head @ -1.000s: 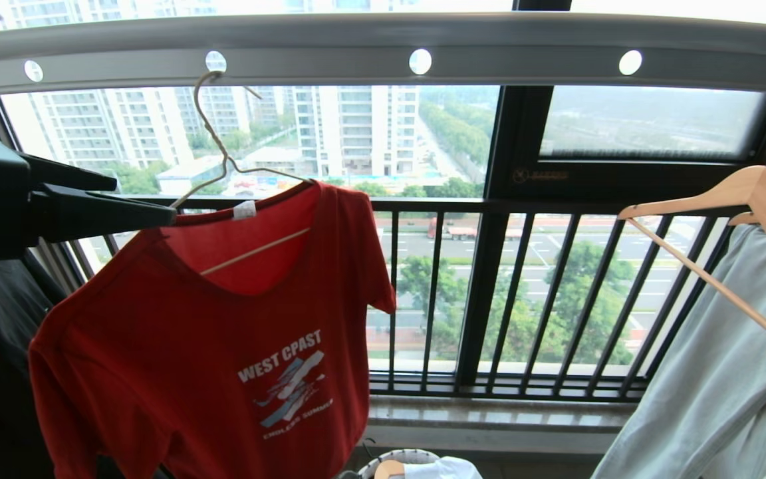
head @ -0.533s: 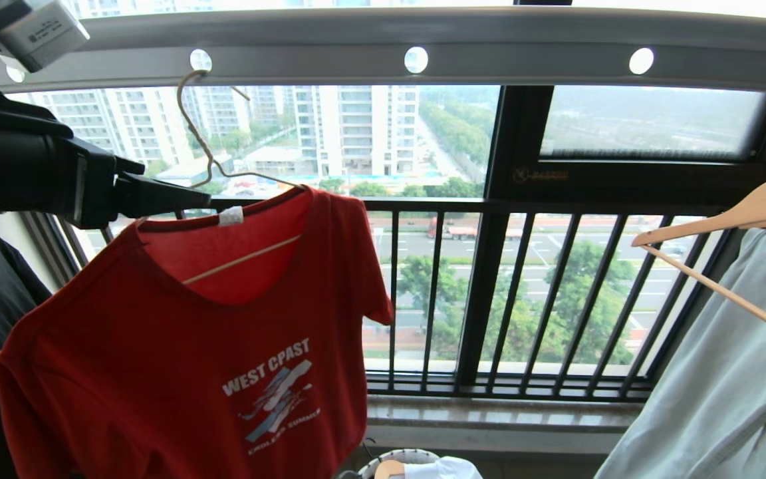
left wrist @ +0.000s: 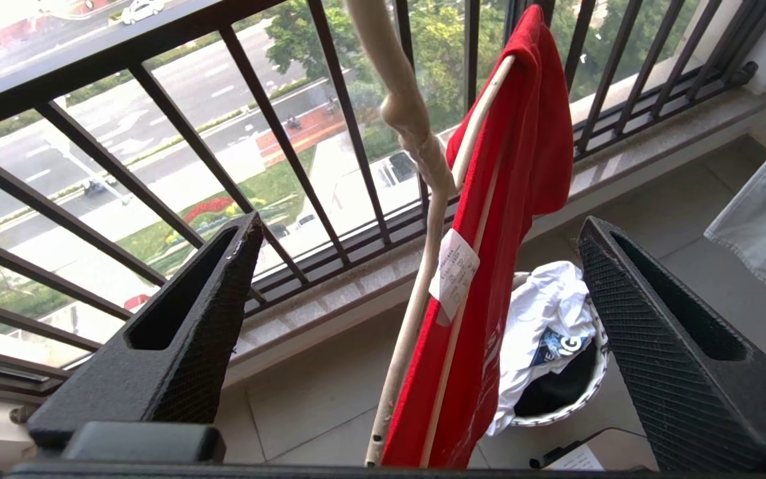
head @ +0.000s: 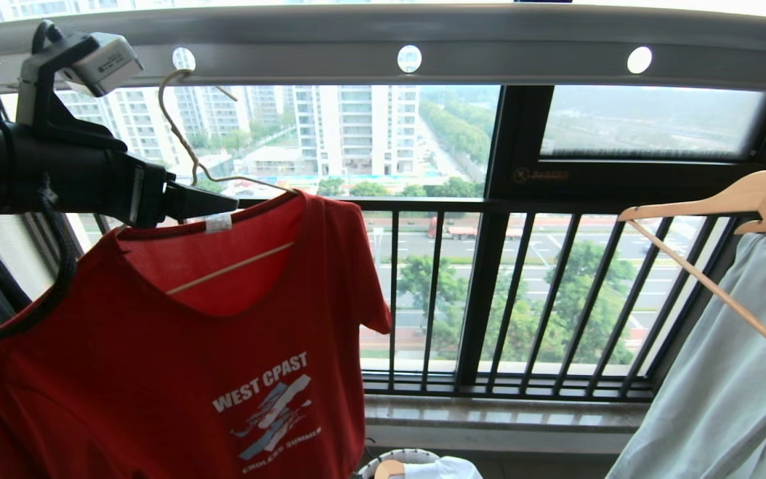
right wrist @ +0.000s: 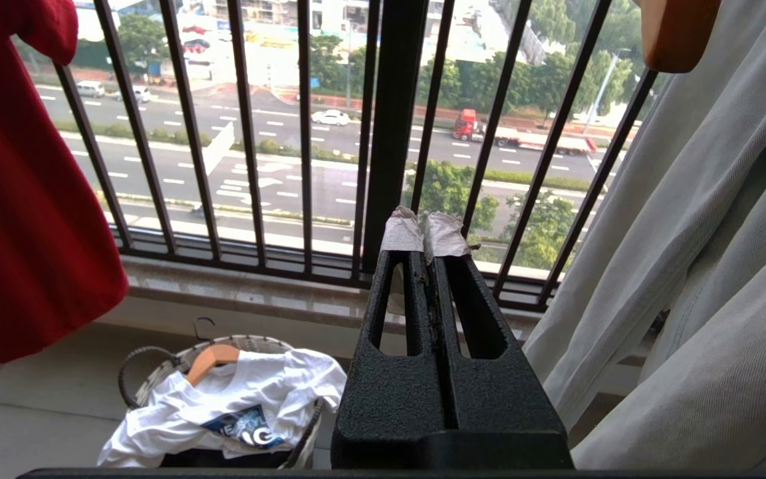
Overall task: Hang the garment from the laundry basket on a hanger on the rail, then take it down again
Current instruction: Take the clothes off the clothes rack
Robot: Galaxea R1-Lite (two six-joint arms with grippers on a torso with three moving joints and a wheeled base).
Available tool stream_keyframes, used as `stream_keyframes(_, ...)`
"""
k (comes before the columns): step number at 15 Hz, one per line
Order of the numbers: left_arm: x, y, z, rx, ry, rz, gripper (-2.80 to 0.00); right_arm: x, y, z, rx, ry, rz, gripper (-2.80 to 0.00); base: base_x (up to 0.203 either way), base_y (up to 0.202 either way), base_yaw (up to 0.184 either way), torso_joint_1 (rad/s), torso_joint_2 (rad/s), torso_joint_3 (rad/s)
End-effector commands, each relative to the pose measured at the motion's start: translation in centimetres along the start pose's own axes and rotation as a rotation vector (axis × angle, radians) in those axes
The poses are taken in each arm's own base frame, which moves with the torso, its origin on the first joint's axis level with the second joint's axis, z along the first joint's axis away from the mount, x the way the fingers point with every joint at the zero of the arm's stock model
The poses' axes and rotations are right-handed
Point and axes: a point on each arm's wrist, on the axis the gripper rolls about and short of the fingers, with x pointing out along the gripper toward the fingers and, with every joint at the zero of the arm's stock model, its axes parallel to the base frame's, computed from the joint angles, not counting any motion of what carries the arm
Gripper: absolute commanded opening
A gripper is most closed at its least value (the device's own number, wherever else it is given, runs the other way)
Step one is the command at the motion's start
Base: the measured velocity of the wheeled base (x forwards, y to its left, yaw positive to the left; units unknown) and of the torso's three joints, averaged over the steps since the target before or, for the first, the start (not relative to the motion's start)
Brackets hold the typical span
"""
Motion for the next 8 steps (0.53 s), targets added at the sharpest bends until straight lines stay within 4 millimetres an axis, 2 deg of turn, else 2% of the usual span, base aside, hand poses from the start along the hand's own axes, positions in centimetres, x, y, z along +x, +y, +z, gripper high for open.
stream_keyframes(1,1.3,0.2,-0.5,-0.004,0.016,-0.007,0.00,0.0,0.0,0.0,-0.001,0.001,0.000,-2.80,0.000,0.000,0.000,0.000,0.00,0.000)
stream_keyframes(3,2.0,0.4,-0.7,0.002,-0.004,-0.003,0.00,0.0,0.0,0.0,-0.001,0.001,0.001,-2.80,0.000,0.000,0.000,0.000,0.00,0.000)
stream_keyframes(4,2.2,0.4,-0.7,0.003,-0.015,0.000,-2.80,0.0,0.0,0.0,-0.001,0.002,0.001,-2.80,0.000,0.000,0.000,0.000,0.00,0.000)
stream_keyframes(8,2.6,0.5,-0.7,0.005,-0.023,-0.003,-2.80,0.0,0.0,0.0,-0.001,0.001,0.000,-2.80,0.000,0.000,0.000,0.000,0.00,0.000)
